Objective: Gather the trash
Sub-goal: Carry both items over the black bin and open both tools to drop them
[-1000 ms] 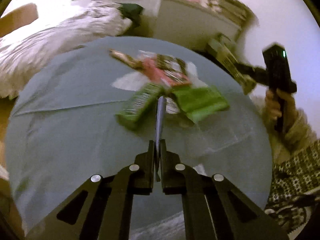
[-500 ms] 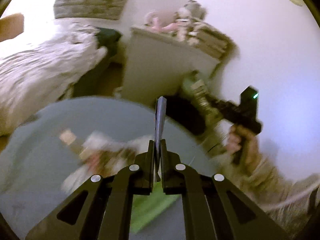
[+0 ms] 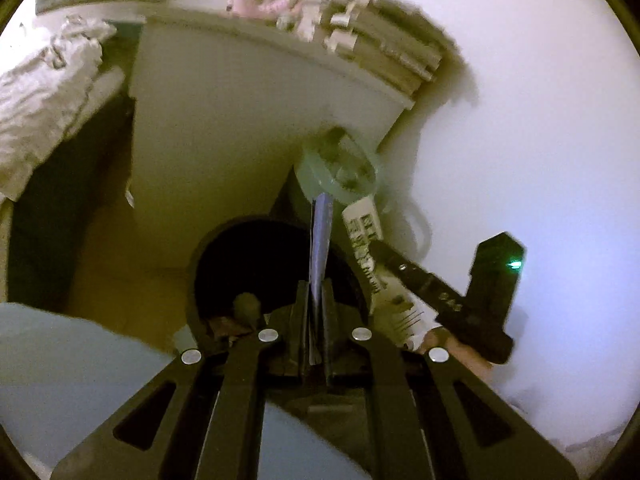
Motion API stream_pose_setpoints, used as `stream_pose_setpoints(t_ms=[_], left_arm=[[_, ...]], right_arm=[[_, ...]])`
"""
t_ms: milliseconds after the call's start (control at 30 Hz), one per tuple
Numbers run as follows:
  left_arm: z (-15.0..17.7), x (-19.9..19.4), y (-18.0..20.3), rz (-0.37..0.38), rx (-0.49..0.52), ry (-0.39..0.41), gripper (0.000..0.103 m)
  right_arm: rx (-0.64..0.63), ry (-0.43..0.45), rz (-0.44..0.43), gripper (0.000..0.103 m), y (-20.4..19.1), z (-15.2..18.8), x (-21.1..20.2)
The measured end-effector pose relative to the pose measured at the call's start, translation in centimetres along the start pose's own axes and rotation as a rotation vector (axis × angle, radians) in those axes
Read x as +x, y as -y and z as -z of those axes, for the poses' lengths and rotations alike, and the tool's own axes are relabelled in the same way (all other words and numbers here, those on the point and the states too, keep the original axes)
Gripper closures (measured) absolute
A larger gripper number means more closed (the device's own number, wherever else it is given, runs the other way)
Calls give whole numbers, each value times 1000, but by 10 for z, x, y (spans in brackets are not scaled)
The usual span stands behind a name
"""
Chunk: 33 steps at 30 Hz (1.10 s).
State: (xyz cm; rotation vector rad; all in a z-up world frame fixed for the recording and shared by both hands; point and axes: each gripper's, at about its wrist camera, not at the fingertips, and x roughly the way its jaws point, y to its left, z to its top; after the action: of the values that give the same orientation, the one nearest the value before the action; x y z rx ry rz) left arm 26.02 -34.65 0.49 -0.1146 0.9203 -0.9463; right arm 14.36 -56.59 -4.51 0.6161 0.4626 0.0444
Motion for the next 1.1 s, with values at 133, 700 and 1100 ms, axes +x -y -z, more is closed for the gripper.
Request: stream_pose_setpoints(t_ms=[133,700,1100], left_arm=[[-2,29,-4,-2,-11,-51,96],[-3,71,-20,-38,-76,-108,95],[-7,79,-18,-48,-87,-107,75]], right_arm=[[-17,-6,36,59,9,-4,12],[49,-29,44,58,22,-9,25],[115,13,75,30,33,-10,24]])
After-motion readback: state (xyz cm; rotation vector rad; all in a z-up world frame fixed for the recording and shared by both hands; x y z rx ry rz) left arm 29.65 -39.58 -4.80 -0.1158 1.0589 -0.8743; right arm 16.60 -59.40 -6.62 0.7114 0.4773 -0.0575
